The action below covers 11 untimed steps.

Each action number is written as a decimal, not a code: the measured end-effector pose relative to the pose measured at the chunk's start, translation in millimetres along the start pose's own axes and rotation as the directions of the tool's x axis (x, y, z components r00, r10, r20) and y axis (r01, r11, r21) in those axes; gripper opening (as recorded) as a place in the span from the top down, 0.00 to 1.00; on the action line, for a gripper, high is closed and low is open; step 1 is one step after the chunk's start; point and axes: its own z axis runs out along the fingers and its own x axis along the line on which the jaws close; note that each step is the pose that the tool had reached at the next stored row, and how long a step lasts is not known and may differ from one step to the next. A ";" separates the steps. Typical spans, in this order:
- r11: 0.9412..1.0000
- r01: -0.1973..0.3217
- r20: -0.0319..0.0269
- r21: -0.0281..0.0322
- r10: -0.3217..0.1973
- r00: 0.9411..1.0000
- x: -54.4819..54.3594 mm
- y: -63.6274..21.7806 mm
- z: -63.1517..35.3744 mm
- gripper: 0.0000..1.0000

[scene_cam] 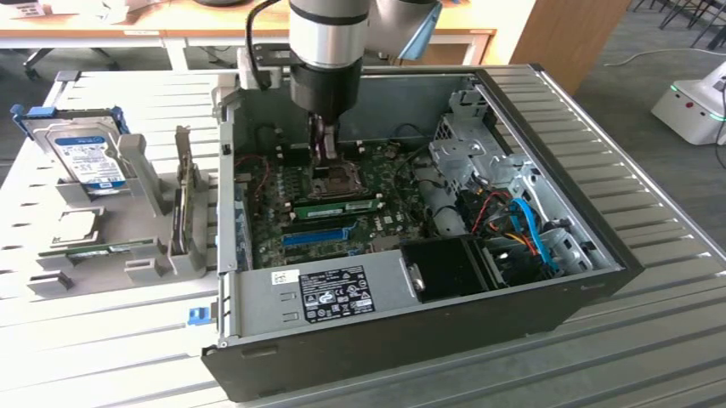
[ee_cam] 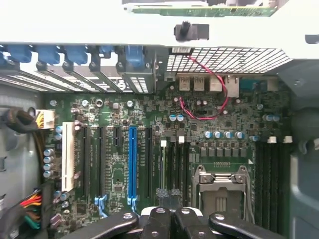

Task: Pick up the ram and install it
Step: 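Press down the ram until it locks into place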

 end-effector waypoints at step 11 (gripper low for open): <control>1.000 0.000 0.000 -0.001 0.000 1.000 -0.1 0.5 -26.1 0.89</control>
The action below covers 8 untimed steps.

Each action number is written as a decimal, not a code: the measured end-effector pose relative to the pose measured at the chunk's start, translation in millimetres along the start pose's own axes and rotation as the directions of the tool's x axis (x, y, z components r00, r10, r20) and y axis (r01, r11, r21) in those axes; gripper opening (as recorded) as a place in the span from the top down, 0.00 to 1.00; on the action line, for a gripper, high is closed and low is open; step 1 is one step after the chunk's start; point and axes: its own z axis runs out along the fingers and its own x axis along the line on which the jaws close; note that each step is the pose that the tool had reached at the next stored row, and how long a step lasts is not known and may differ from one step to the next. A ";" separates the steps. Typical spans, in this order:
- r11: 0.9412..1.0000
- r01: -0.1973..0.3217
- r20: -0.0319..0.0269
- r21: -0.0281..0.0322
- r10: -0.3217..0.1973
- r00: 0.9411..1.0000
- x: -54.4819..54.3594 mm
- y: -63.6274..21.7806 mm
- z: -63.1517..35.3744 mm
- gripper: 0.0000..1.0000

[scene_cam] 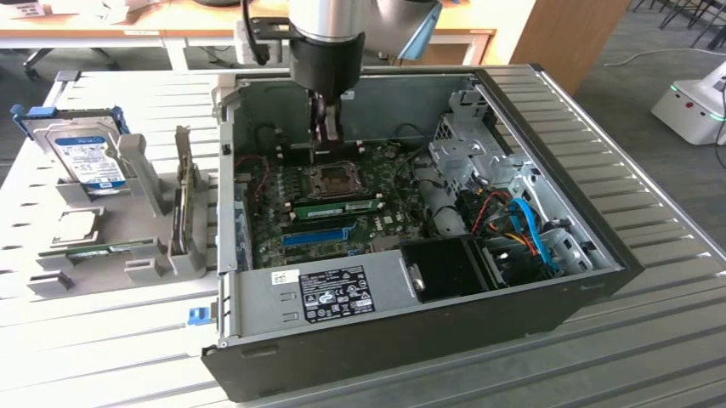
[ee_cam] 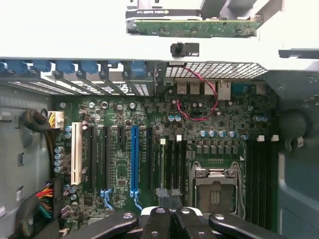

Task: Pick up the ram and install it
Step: 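Press down the ram until it locks into place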

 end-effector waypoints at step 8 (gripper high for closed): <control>1.000 0.000 0.000 -0.001 0.000 1.000 -0.1 0.3 -14.7 0.89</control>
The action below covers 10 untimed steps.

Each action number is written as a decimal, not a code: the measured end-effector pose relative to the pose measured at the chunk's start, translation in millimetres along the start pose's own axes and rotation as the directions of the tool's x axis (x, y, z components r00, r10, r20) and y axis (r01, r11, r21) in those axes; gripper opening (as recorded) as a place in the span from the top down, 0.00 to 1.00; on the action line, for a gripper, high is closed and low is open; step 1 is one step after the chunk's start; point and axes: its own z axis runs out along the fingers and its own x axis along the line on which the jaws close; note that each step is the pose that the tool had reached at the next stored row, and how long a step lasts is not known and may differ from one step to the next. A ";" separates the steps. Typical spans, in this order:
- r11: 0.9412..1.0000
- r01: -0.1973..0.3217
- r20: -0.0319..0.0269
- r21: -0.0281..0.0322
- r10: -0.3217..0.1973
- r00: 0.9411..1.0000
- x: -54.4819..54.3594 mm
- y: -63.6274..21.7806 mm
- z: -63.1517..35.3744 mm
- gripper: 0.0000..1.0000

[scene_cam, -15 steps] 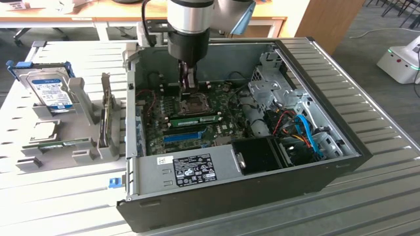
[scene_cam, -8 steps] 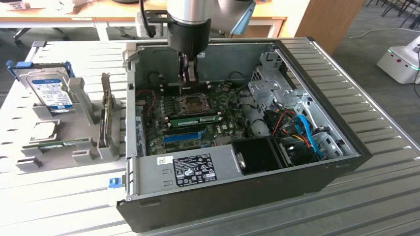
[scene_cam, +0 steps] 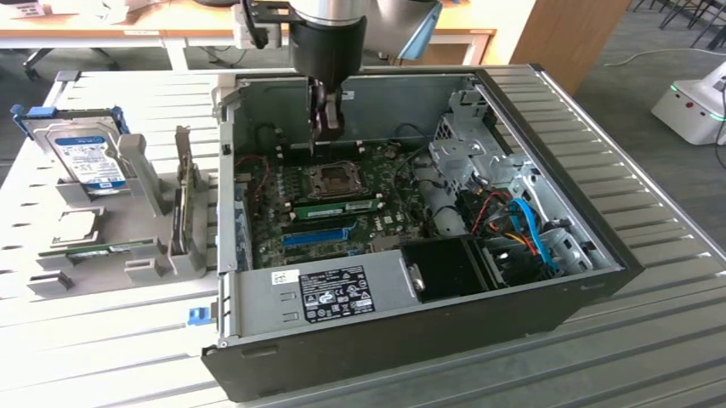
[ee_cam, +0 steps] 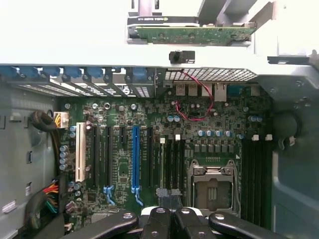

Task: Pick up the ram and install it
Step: 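Press down the ram until it locks into place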

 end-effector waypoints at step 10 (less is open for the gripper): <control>1.000 0.000 0.000 0.000 0.000 1.000 -0.1 0.2 -10.0 0.89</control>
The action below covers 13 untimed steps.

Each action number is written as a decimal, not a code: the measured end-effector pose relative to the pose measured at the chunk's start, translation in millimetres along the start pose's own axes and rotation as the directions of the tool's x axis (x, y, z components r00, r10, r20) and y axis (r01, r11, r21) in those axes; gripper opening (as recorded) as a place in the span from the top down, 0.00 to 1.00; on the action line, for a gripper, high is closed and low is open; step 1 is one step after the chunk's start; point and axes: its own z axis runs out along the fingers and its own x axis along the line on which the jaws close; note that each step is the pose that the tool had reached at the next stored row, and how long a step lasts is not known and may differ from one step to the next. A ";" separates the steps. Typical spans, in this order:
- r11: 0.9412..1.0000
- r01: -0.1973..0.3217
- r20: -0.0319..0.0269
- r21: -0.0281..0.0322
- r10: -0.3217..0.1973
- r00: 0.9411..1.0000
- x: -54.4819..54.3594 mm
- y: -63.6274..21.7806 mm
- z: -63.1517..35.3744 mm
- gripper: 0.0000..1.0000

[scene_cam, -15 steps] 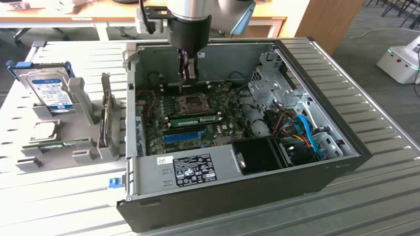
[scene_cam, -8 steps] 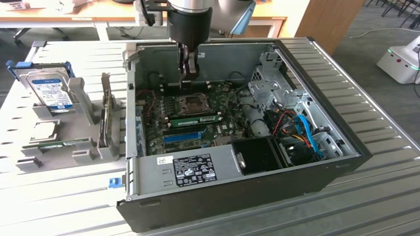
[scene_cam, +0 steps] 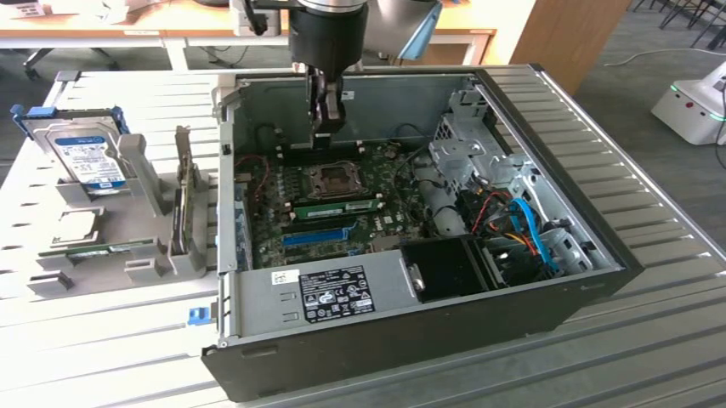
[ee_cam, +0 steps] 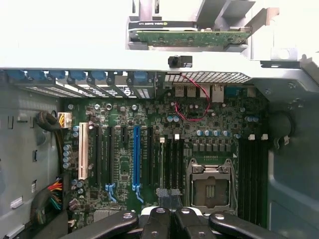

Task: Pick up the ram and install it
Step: 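Press down the ram until it locks into place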

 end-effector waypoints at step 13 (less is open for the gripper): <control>1.000 0.000 0.000 -0.001 0.000 1.000 -0.2 -24.8 -0.7 0.89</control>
